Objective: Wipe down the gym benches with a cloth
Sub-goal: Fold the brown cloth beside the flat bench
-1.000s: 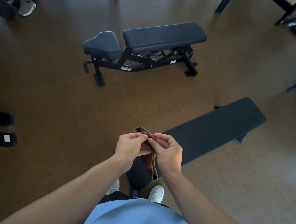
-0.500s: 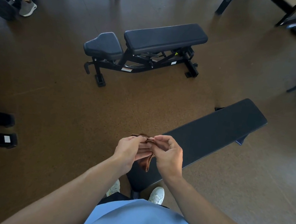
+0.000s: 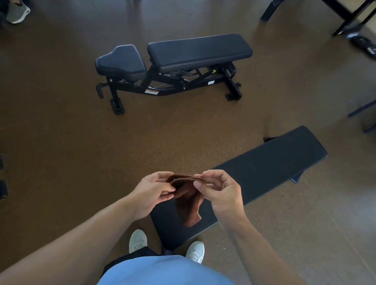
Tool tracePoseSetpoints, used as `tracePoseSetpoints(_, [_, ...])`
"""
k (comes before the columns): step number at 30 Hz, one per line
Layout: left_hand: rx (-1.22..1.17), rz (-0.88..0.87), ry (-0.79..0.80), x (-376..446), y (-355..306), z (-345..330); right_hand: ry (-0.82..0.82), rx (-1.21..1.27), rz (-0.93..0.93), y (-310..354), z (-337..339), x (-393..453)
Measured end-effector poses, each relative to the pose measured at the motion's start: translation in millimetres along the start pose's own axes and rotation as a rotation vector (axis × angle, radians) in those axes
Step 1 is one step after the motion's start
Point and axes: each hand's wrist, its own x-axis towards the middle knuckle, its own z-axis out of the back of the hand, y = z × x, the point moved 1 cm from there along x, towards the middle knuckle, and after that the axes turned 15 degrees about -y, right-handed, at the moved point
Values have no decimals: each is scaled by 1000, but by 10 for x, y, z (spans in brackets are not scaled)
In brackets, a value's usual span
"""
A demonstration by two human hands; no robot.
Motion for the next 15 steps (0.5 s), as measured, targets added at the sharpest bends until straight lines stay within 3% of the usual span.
tracePoseSetpoints(3, [128,-88,-154,3,-114,-6,-24,0,-10,-10,59,57])
tracePoseSetpoints(6, [379,-369,-225,28,-296,47,-75,-102,15,-54,142,128])
tracePoseSetpoints(10, [807,-688,-56,89,-545,128,-106,-381,77,-154,233,237])
tracePoseSetpoints(12, [928,-724,37,120,-609,103,-93,-520,97,-174,231,308])
tracePoseSetpoints(15, [968,-699,35,175,-618,29,-71,-615,82,-177,206,468])
